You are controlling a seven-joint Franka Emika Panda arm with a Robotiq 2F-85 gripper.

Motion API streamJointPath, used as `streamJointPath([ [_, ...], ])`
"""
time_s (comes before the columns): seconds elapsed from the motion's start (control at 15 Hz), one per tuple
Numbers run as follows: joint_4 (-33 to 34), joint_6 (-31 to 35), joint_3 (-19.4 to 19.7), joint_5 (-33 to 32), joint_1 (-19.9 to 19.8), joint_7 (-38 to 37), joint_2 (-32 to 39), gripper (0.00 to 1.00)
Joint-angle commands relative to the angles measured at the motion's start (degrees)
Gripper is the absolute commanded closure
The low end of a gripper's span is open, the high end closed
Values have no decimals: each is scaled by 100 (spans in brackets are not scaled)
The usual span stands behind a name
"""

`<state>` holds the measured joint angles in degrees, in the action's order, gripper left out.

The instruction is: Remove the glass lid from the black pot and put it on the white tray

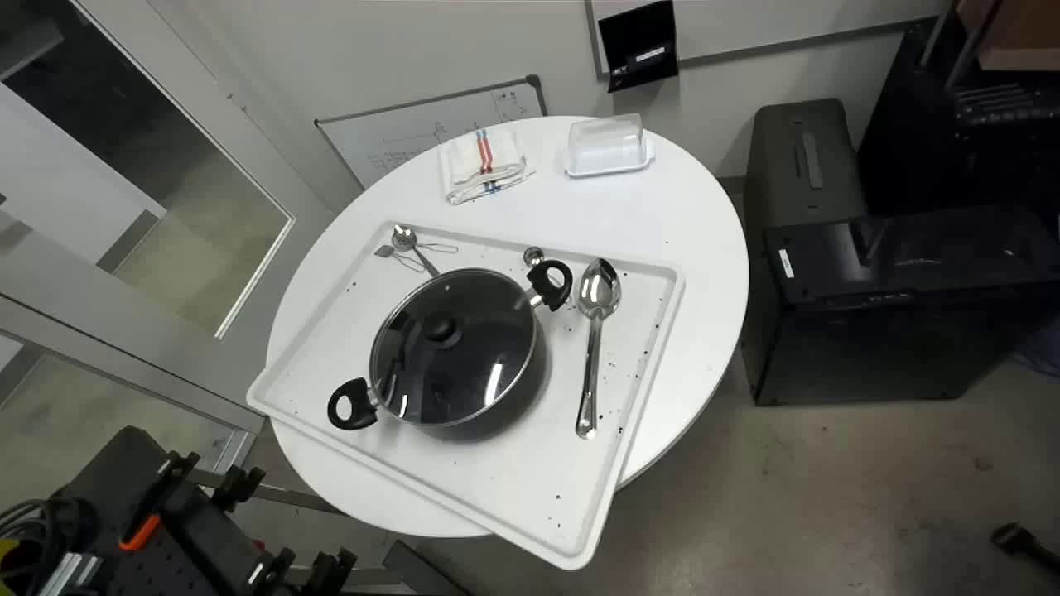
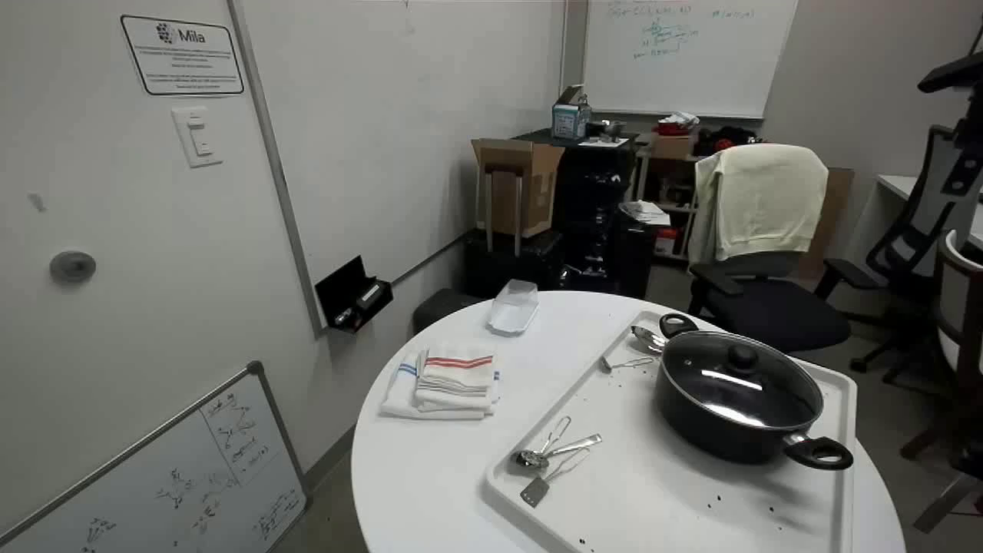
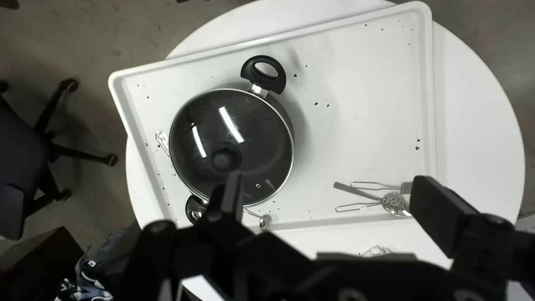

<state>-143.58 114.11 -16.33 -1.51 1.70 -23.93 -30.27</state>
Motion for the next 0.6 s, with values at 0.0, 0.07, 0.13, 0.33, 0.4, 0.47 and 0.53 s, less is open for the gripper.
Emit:
streamJointPath([
  [0.0,10,-13,95,-54,104,-44,16,0],
  [0.07,10,-13,95,-54,104,-44,16,0],
  [0.13,10,-13,95,-54,104,-44,16,0],
  [0.33,10,-13,95,-54,104,-44,16,0],
  [0.4,31,-29,124,-51,113,27,59,0],
  [0.47,44,3,166,-47,109,87,121,0],
  [0.53,37,47,205,-47,106,133,167,0],
])
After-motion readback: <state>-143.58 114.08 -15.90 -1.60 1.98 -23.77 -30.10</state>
